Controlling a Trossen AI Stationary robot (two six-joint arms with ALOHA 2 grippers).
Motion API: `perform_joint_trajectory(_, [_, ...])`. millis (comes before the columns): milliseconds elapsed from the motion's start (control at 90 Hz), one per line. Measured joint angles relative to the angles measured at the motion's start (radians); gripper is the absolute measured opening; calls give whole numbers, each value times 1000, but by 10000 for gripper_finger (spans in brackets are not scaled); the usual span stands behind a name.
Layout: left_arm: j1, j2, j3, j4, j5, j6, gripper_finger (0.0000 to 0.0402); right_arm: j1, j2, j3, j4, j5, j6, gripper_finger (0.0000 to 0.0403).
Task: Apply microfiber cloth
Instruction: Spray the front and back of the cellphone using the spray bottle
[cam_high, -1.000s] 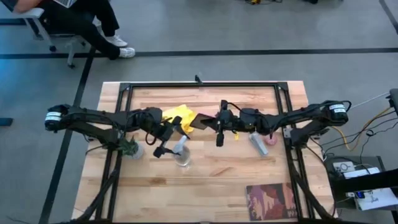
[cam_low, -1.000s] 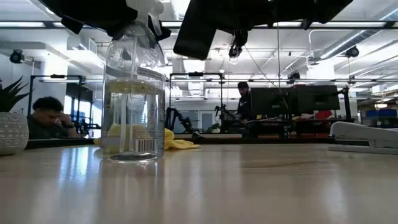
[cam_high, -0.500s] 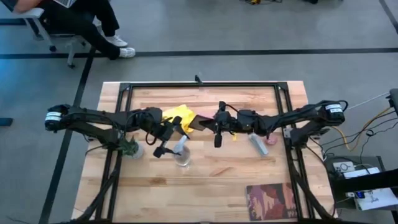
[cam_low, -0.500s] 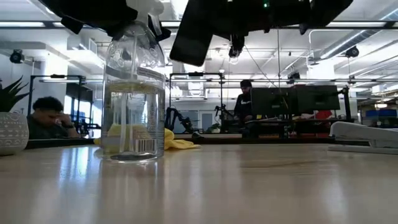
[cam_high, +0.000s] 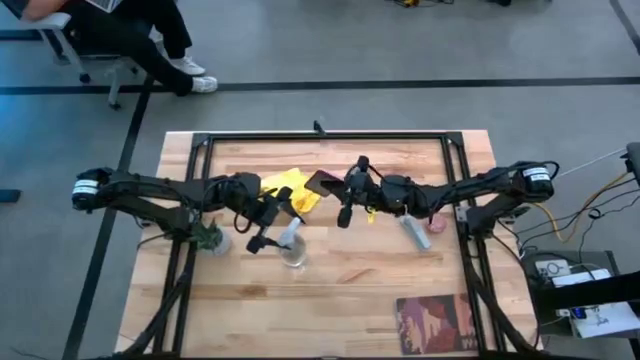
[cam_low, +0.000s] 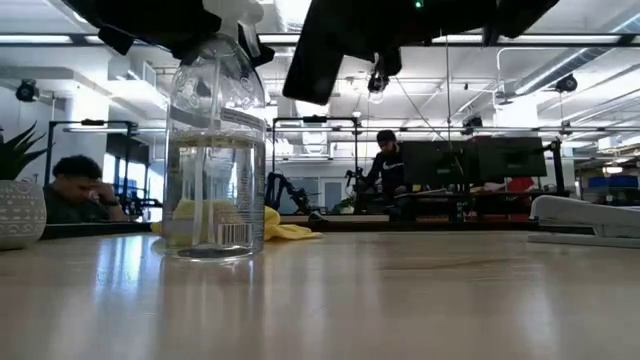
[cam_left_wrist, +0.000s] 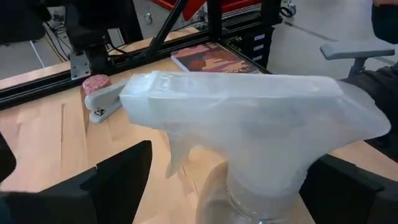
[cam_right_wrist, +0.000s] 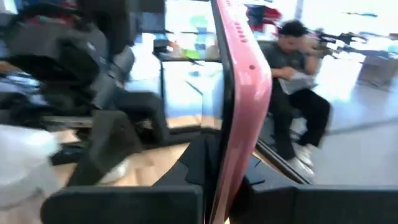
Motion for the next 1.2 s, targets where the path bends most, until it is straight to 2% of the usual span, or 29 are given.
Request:
perform_joint_trajectory(100, [0,0,0,0,-4,-6,349,63,0,0,5,128,4,3])
perform_joint_trajectory(200, [0,0,0,1,-25,-8,349,108,0,2,5,185,45,3])
perform_joint_trajectory(333, [0,0,0,4,-49,-9,349,112,14,7,8,190,161,3])
perform_joint_trajectory(478, [0,0,0,2,-50,-15,349,103,17,3,-23,191,209,3])
perform_joint_trajectory(1200, [0,0,0,-1,-50,-33,346,100,42,8,21,187,118,3])
